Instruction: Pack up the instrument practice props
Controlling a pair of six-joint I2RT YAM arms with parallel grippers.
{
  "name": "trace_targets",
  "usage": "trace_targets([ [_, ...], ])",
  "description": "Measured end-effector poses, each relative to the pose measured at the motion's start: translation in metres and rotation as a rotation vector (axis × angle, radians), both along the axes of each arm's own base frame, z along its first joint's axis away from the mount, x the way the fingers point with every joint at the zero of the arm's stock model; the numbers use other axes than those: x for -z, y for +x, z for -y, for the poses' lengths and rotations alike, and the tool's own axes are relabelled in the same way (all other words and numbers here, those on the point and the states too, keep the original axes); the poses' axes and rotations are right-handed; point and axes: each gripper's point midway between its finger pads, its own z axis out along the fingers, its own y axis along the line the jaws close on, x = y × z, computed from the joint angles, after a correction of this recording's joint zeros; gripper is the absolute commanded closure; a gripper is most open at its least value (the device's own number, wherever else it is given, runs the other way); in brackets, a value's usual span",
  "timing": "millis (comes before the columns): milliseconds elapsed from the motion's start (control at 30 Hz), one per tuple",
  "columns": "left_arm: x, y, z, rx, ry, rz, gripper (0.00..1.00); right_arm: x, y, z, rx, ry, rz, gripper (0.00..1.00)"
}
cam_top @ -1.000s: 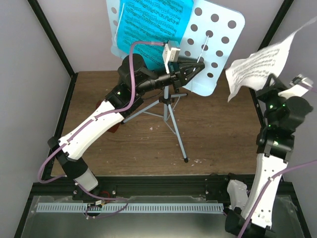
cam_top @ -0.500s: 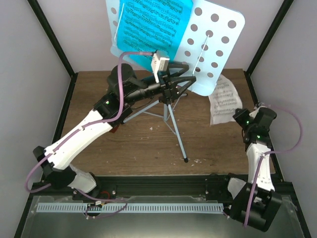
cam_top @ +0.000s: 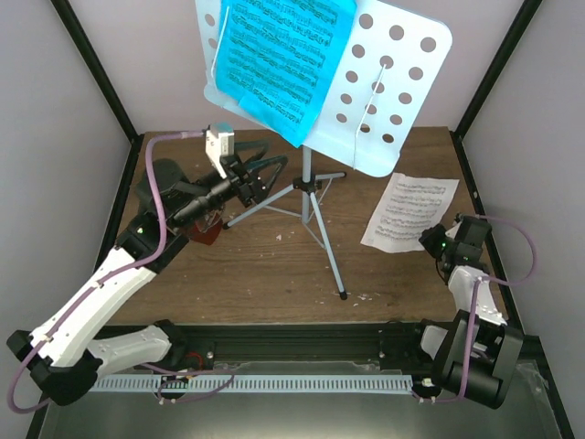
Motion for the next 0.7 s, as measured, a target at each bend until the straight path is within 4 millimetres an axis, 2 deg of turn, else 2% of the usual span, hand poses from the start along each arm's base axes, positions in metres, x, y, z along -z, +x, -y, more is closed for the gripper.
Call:
trace_targets([
  [33,0.005,0.0,-0.004,-0.011,0.007,-0.017,0.3,0.002,-0.001,0.001,0.004,-0.009,-0.005,0.78],
  [133,0.021,0.004,-0.014,-0.041,0.025,-0.055,0.3,0.007,-0.003,0.004,0.009,-0.036,-0.017,0.62],
  [267,0.053,0.018,-0.031,-0.08,0.047,-0.138,0.27,0.006,-0.004,0.008,0.015,-0.064,-0.018,0.22],
  [333,0.07,0.026,-0.041,-0.097,0.052,-0.188,0.26,0.003,-0.004,0.009,0.023,-0.07,-0.011,0.1],
  [433,0.087,0.038,-0.054,-0.11,0.053,-0.246,0.25,-0.013,-0.006,0.011,0.03,-0.096,0.026,0.04],
  [500,0.094,0.042,-0.061,-0.108,0.054,-0.268,0.25,-0.034,-0.005,0.012,0.036,-0.12,0.078,0.05],
  [600,0.105,0.045,-0.067,-0.084,0.059,-0.282,0.26,-0.082,-0.002,0.008,0.013,-0.16,0.218,0.06],
  [700,0.125,0.042,-0.063,-0.006,0.07,-0.272,0.31,-0.128,0.0,-0.01,-0.074,-0.162,0.376,0.09],
])
